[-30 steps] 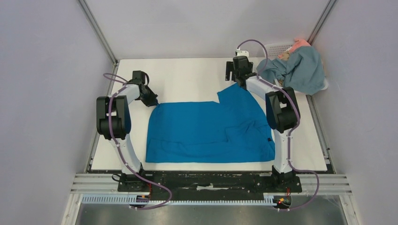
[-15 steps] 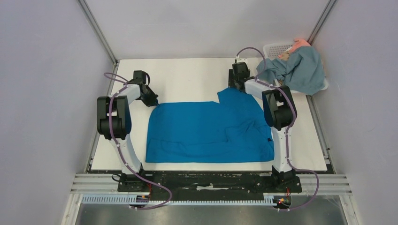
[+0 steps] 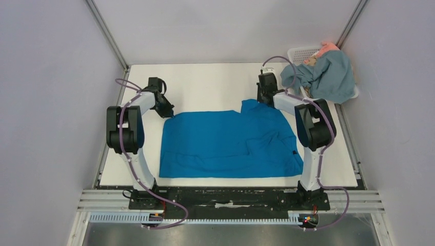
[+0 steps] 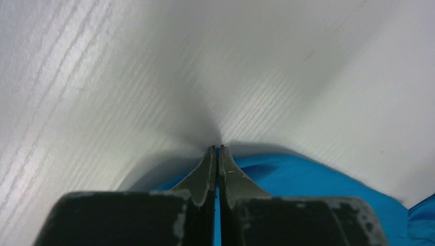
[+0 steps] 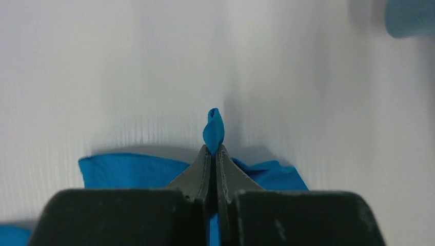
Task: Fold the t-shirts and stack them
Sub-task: Grab the side of the flattened tshirt furthest away from the robot with both arms, then fold the other side of the tshirt into a rectangle
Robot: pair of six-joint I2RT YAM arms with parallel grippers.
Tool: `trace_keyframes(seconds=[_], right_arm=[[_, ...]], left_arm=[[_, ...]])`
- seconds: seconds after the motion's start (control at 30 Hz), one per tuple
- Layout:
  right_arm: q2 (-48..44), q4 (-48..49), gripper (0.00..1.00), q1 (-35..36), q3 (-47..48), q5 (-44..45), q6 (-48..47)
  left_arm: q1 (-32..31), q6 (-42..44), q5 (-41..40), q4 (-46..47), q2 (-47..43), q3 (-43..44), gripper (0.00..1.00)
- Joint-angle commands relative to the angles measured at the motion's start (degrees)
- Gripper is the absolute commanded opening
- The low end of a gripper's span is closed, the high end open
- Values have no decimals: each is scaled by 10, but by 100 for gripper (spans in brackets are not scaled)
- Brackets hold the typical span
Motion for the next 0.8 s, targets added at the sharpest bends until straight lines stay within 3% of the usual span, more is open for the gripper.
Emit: trace_keyframes(seconds=[0.0,0.37,0.77], right_arm=[[-127,31,0,5,-90,-14,-6],[-379,58,0,36,-331,-60,-5],[-589,-24,1,50,-468,-50,-4]], left_arm=[[-24,21,-18,-15,-60,-21,2],[-41,13,-47,11,-196,-140,2],[-42,8,-57,30,-376,-263,2]])
